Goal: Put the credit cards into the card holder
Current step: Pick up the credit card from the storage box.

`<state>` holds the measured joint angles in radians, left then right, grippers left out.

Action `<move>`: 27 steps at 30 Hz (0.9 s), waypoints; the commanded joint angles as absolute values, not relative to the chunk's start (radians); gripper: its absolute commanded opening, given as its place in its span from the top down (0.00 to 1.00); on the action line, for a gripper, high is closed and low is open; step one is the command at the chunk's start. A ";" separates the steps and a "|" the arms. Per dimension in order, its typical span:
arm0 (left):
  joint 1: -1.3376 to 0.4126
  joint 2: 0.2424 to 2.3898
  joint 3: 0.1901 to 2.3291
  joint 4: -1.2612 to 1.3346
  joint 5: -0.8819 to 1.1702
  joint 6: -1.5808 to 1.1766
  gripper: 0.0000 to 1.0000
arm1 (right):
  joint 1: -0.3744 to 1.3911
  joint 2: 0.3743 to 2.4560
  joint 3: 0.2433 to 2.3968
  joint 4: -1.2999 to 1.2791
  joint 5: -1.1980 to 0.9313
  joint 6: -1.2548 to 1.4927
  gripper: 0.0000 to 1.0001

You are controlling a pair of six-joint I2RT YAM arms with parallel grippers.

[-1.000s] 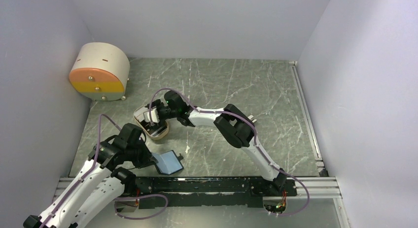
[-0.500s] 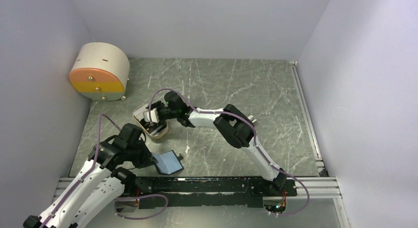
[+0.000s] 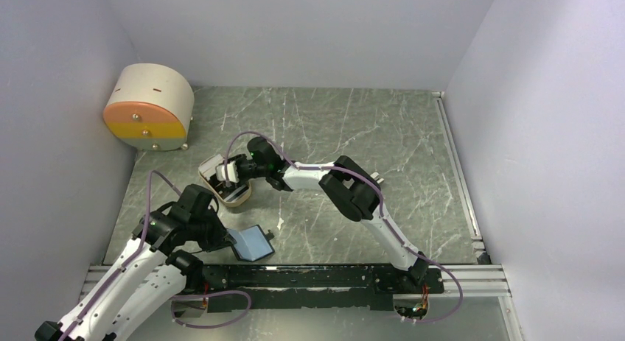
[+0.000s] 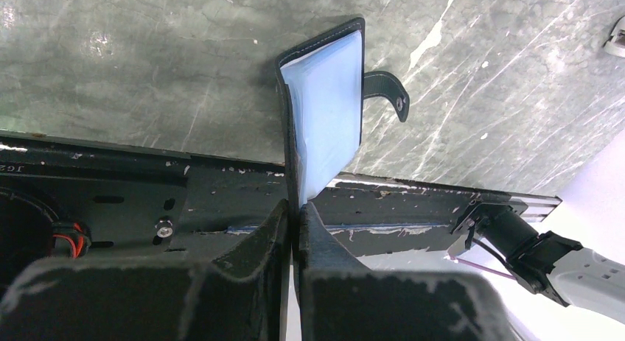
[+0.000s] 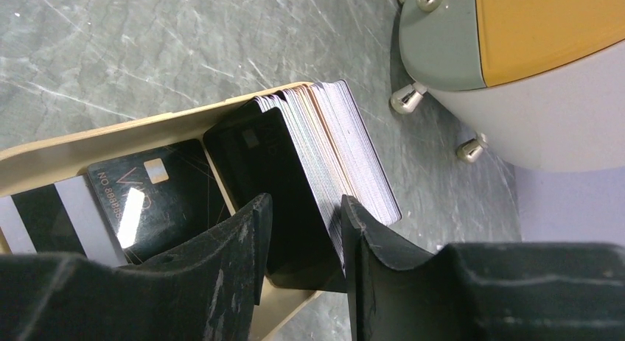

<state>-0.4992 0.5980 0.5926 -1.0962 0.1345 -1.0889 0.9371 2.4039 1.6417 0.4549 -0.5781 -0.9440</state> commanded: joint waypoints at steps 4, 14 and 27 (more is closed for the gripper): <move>-0.495 0.606 0.629 -1.082 0.141 -1.080 0.91 | 0.924 2.354 1.634 0.509 -0.590 -0.927 0.63; -0.495 0.610 0.626 -1.075 0.144 -1.072 0.91 | 0.918 2.338 1.637 0.499 -0.600 -0.910 0.64; -0.495 0.607 0.624 -1.077 0.142 -1.070 0.91 | 0.919 2.259 1.570 0.434 -0.715 -0.913 0.83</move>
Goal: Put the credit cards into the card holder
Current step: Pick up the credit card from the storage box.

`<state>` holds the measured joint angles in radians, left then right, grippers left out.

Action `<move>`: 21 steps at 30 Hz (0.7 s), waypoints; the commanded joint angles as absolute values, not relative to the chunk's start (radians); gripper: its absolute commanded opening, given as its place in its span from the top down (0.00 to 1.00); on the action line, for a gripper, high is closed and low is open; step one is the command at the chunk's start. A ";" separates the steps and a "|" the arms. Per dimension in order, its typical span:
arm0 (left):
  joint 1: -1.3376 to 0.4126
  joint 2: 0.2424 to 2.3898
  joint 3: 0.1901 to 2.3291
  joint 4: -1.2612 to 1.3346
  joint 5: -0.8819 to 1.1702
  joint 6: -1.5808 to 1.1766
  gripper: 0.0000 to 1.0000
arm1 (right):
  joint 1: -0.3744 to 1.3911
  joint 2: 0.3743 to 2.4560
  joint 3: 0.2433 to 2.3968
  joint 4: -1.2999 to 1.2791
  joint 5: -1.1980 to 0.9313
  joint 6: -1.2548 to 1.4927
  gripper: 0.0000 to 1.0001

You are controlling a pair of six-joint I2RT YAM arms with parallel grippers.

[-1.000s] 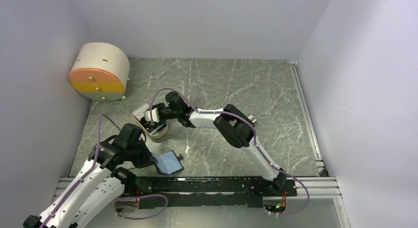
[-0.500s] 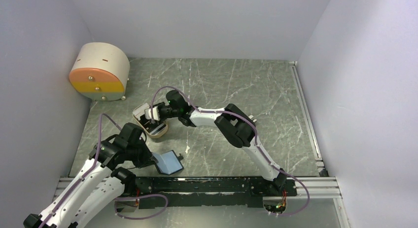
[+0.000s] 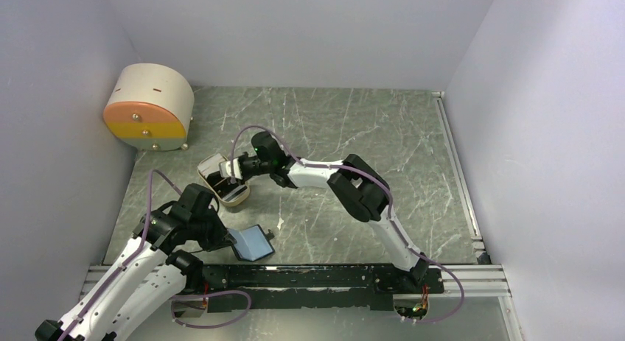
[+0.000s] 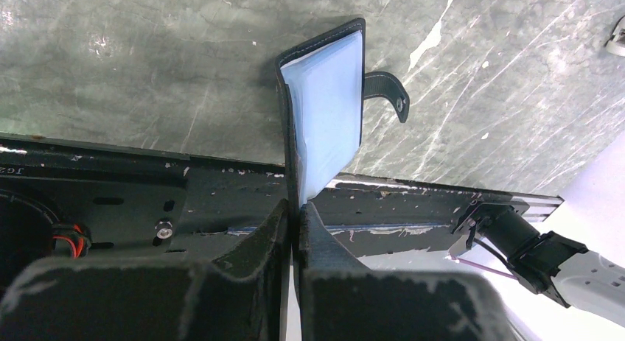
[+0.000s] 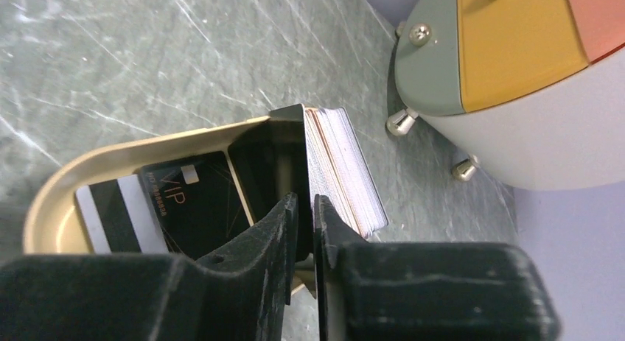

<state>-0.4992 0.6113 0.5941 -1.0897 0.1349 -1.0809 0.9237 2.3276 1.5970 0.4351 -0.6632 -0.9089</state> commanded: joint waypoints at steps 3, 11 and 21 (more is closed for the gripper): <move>-0.495 0.604 0.624 -1.079 0.140 -1.071 0.91 | 0.918 2.240 1.551 0.414 -0.729 -0.919 0.90; -0.495 0.602 0.615 -1.054 0.150 -1.059 0.91 | 0.917 2.133 1.390 0.504 -0.734 -0.853 1.00; -0.495 0.652 0.645 -0.941 0.200 -0.982 0.91 | 0.880 1.895 1.083 0.916 -0.557 -0.332 1.00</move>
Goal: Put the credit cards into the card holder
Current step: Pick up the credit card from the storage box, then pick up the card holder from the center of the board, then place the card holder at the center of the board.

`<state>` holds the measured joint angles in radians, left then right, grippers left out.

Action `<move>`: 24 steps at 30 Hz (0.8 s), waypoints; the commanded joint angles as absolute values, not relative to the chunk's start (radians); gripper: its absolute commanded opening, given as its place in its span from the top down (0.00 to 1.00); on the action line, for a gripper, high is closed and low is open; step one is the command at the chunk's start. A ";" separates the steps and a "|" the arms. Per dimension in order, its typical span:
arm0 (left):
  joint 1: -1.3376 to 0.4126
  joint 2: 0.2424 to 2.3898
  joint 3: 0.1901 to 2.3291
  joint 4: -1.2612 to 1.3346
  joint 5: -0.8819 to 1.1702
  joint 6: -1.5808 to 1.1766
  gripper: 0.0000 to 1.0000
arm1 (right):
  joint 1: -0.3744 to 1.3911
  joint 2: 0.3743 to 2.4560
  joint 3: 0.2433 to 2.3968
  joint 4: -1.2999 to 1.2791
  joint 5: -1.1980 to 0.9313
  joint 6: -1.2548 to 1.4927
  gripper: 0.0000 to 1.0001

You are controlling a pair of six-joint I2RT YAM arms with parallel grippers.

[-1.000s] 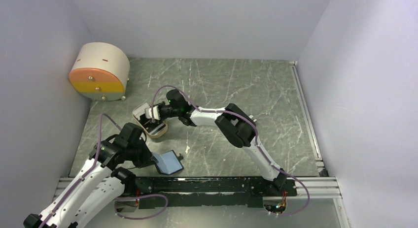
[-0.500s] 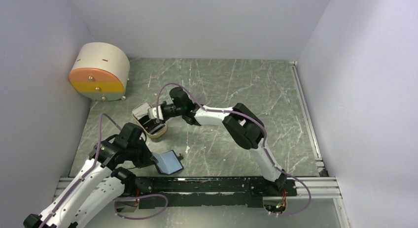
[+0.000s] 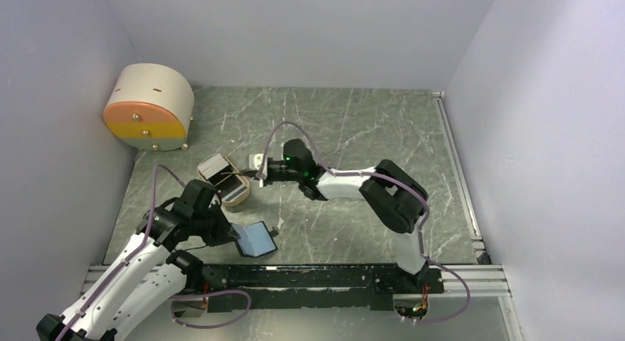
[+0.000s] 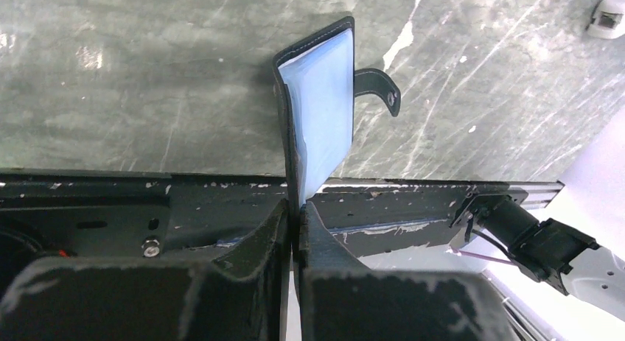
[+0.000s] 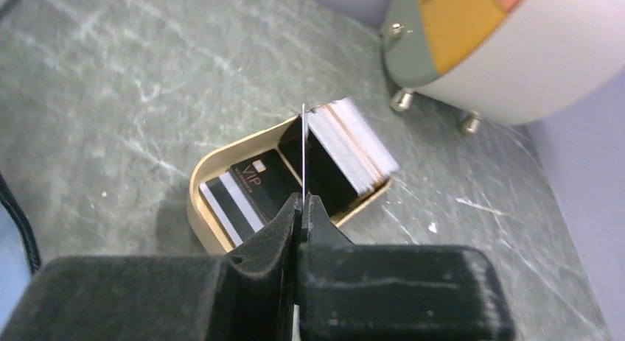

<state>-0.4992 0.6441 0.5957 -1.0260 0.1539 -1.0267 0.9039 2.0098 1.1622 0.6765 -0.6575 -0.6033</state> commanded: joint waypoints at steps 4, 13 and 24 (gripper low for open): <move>-0.494 0.674 0.671 -0.829 0.230 -0.947 0.91 | 0.850 1.772 1.001 0.948 -0.375 -0.085 1.00; -0.494 0.912 0.719 -0.414 0.349 -0.864 0.91 | 0.810 1.419 1.059 0.193 0.114 0.211 1.00; -0.495 1.292 0.640 0.062 0.547 -0.874 0.91 | 0.755 1.126 0.774 0.033 0.053 0.497 1.00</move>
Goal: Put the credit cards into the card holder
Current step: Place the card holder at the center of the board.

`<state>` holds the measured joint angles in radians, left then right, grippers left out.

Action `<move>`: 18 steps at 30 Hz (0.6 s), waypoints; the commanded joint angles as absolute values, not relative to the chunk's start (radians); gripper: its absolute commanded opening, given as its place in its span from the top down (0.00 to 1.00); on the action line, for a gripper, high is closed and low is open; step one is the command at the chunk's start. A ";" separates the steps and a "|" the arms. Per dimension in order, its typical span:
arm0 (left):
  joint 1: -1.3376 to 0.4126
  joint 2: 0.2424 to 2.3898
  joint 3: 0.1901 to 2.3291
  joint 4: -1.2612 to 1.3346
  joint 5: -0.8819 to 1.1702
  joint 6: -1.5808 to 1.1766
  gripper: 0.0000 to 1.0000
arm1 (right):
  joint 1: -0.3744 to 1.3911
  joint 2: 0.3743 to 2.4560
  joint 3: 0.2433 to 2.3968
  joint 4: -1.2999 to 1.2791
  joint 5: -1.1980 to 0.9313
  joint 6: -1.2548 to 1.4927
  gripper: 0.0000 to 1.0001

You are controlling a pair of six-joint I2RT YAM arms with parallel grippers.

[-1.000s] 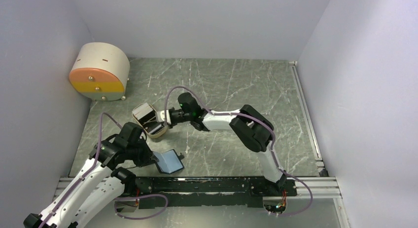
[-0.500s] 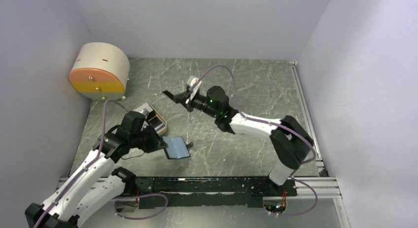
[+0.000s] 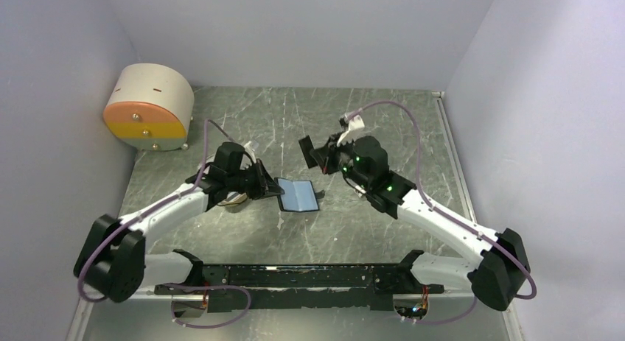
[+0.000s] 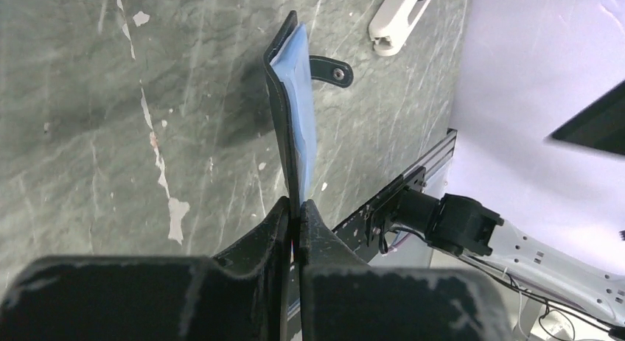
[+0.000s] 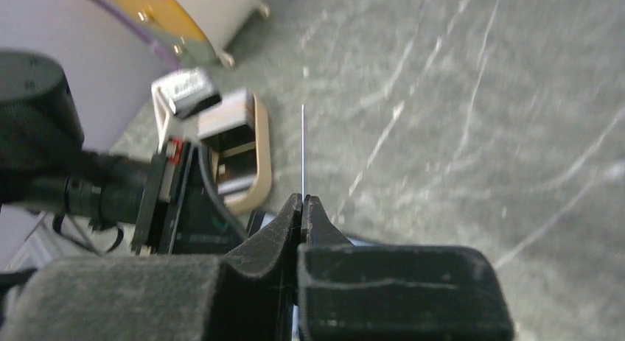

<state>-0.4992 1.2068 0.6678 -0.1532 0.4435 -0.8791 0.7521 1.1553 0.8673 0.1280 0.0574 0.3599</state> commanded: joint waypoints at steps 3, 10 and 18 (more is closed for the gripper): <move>-0.495 1.359 0.647 0.052 0.543 -0.855 0.91 | 0.755 1.130 0.693 0.100 -0.024 0.583 1.00; -0.495 1.460 0.662 -0.085 0.443 -0.805 0.79 | 0.754 1.256 0.594 0.268 -0.126 0.708 1.00; -0.494 1.423 0.655 -0.157 0.377 -0.796 0.64 | 0.754 1.376 0.568 0.367 -0.160 0.789 1.00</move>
